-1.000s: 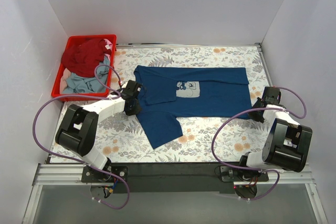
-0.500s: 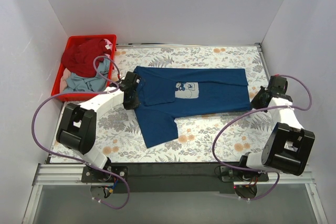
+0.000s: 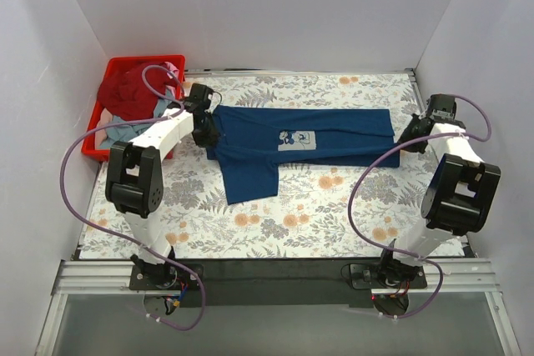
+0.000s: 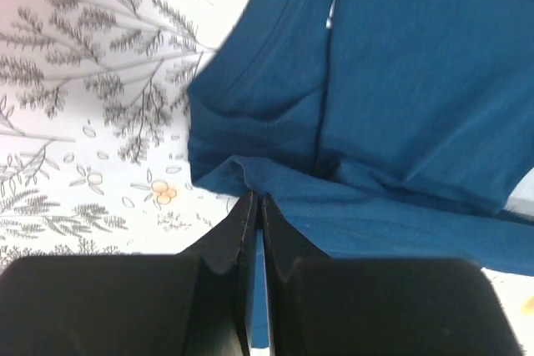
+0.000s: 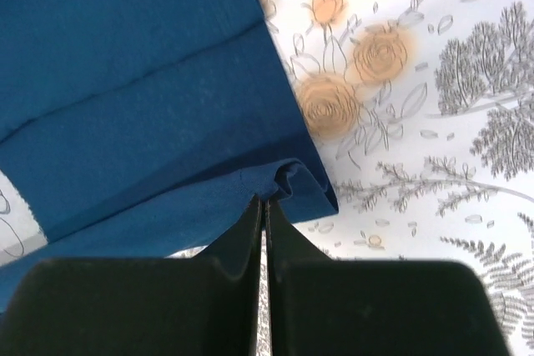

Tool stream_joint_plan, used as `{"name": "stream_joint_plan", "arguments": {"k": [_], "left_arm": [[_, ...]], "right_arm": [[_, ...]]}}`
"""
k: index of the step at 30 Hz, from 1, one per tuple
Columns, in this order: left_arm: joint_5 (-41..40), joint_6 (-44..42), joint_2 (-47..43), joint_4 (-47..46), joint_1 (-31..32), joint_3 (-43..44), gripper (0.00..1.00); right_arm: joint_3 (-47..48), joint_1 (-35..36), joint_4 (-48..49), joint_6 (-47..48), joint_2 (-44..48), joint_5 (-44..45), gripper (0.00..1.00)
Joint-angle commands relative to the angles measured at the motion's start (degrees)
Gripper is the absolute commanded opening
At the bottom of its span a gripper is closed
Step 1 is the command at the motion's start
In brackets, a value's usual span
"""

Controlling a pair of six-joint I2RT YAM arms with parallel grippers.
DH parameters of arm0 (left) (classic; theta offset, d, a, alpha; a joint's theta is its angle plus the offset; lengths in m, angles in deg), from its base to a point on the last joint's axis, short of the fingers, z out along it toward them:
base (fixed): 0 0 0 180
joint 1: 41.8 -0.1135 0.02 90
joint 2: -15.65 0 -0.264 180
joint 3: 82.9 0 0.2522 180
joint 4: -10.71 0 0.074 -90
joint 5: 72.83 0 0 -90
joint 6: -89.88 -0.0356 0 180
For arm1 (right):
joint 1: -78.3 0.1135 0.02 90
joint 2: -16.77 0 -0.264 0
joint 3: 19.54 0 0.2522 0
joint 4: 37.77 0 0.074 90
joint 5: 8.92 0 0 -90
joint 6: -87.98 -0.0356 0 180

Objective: Fold and stack the t-shirts
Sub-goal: Fold the tshirt

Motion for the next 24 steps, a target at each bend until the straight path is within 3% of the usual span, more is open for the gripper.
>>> {"name": "stream_joint_plan", "arguments": {"k": [1, 16, 24], "left_arm": [[2.16, -1.0, 1.73, 2.16, -1.84, 4.49, 0.0], [-1.97, -2.5, 13.42, 4.01, -2.28, 19.6, 0.0], [-4.6, -3.64, 16.15, 2.43, -2.28, 19.88, 0.0]], "right_arm": [[5.25, 0.1, -0.82, 1.22, -2.46, -0.52, 0.01], [14.22, 0.1, -0.82, 2.1, -13.36, -0.7, 0.01], [16.5, 0.54, -0.91, 2.98, -16.7, -0.35, 0.01]]}}
